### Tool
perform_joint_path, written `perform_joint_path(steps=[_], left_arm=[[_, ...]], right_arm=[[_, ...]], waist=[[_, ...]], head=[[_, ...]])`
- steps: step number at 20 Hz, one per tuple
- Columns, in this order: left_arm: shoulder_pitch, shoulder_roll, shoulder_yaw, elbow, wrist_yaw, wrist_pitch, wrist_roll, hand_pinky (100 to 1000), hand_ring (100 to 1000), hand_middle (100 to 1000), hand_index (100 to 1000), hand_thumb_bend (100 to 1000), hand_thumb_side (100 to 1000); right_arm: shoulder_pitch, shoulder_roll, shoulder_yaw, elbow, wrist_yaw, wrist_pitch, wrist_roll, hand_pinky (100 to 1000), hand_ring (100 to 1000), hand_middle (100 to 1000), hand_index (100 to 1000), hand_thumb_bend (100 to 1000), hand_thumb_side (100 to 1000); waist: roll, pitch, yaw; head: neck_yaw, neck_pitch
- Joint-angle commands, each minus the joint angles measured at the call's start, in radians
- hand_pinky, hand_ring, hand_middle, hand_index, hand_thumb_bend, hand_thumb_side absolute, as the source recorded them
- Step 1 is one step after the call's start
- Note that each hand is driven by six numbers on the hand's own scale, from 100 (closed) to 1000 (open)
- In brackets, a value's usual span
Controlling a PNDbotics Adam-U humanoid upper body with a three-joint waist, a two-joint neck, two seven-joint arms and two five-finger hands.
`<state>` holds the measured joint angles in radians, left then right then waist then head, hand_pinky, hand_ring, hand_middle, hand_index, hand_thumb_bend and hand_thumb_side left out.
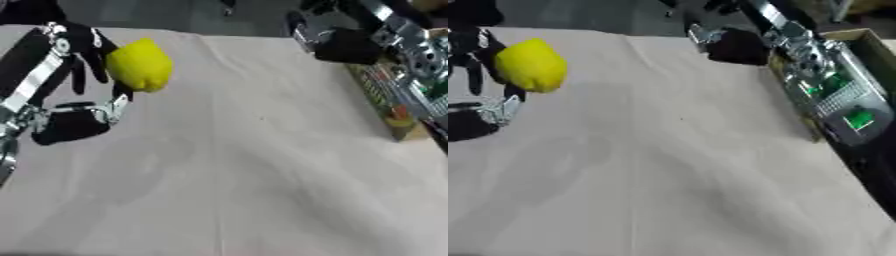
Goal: Pick up the objects with one hand, pass them to the other hand, and then place them into the box on the other side of the table.
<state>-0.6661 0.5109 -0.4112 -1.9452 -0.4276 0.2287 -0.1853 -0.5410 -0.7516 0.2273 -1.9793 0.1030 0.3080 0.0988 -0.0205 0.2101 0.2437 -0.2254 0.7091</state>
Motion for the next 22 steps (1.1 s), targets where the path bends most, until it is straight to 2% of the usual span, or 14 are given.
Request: perform_joint_path(steps=[1,6,11,19,22], left_arm=[[-0.020,0.003,-0.002,-0.017,0.010,-0.006,-0.009,281,449,468,562,100,100],[-0.025,0.003,-0.015,-0.024,0.032,-0.029,-0.038,280,448,468,562,100,100],[-0.025,-0.001,-0.023,-0.020,0.039,-0.032,-0.046,279,447,467,561,100,100],[-0.028,-0.003,-0.028,-0.025,0.019,-0.048,-0.053,284,449,469,562,100,100],[-0.030,-0.005,-0.029,-0.026,0.010,-0.058,-0.056,286,450,470,563,100,100]], right_arm=[[-0.008,-0.028,0.009,-0.021,-0.010,-0.023,0.033,817,784,776,823,138,380],[-0.015,-0.009,0.044,-0.021,-0.015,-0.038,0.079,814,783,774,821,130,392],[-0.028,0.010,0.072,-0.021,-0.049,-0.042,0.093,824,817,787,822,154,532],[-0.059,0.033,0.104,-0.021,-0.068,-0.010,0.135,822,820,783,814,232,521],[-0.070,0.044,0.122,-0.021,-0.091,0.010,0.150,819,822,784,812,164,578]], waist=[[0.002,-0.019,-0.001],[0.001,-0.018,0.001],[0.001,-0.017,0.002],[0.004,-0.016,0.002],[0.004,-0.015,0.004]], head=[[-0.013,-0.011],[-0.020,-0.010],[-0.020,-0.006],[-0.025,-0.007],[-0.025,-0.006]])
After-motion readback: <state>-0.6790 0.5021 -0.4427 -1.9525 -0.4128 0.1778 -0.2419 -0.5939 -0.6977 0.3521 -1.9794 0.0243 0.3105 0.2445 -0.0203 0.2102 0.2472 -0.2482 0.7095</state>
